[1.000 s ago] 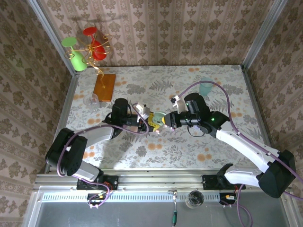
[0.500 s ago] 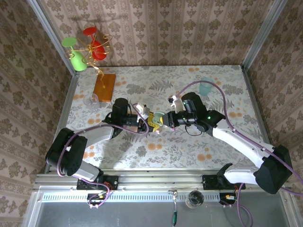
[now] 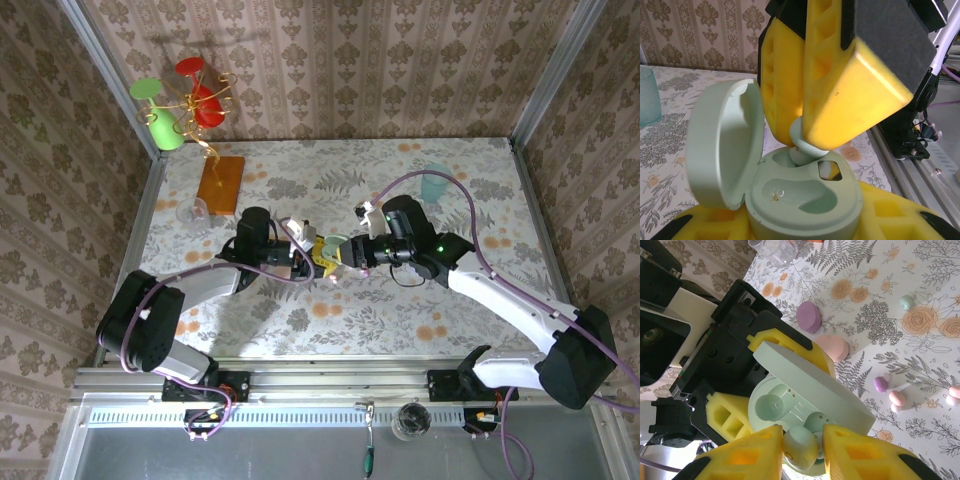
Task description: Insert the wireless bluetooth earbuds into the charging case
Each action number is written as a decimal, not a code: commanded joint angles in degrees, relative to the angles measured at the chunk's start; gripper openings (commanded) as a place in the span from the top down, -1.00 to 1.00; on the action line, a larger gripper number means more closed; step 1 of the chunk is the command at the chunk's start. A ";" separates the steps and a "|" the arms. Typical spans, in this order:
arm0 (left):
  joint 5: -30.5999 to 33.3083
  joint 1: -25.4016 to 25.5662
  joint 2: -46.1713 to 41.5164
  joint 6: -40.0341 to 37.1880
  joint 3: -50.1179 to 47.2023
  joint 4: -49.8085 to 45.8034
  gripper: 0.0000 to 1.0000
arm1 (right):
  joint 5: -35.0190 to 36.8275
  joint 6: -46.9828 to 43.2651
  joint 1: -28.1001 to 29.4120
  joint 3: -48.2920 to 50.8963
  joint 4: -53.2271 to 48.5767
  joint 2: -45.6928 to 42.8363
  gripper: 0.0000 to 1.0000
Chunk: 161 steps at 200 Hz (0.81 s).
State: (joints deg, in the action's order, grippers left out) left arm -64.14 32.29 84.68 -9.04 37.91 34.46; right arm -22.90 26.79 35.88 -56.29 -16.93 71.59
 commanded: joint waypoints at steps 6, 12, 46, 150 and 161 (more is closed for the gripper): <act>-2.52 0.31 0.28 0.56 0.76 4.13 0.34 | 1.54 0.99 -0.61 -1.32 -2.59 -1.57 0.38; -2.55 0.31 0.31 0.57 0.76 4.19 0.34 | 1.46 1.08 -0.72 -1.29 -2.52 -1.63 0.36; -2.54 0.23 0.37 0.61 0.67 4.42 0.34 | 1.54 1.16 -0.77 -1.19 -2.19 -2.34 0.29; -0.45 -1.77 2.04 3.48 -1.12 10.06 0.34 | 2.92 2.72 -0.90 -1.18 -2.98 -1.88 0.55; 0.46 -3.02 2.68 5.09 -1.80 12.94 0.35 | 3.10 2.58 -0.99 -0.97 -2.77 -2.36 0.49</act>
State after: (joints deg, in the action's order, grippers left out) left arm -64.62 31.64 85.86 -7.51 37.63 40.34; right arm -21.17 29.02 34.92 -56.29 -18.39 70.46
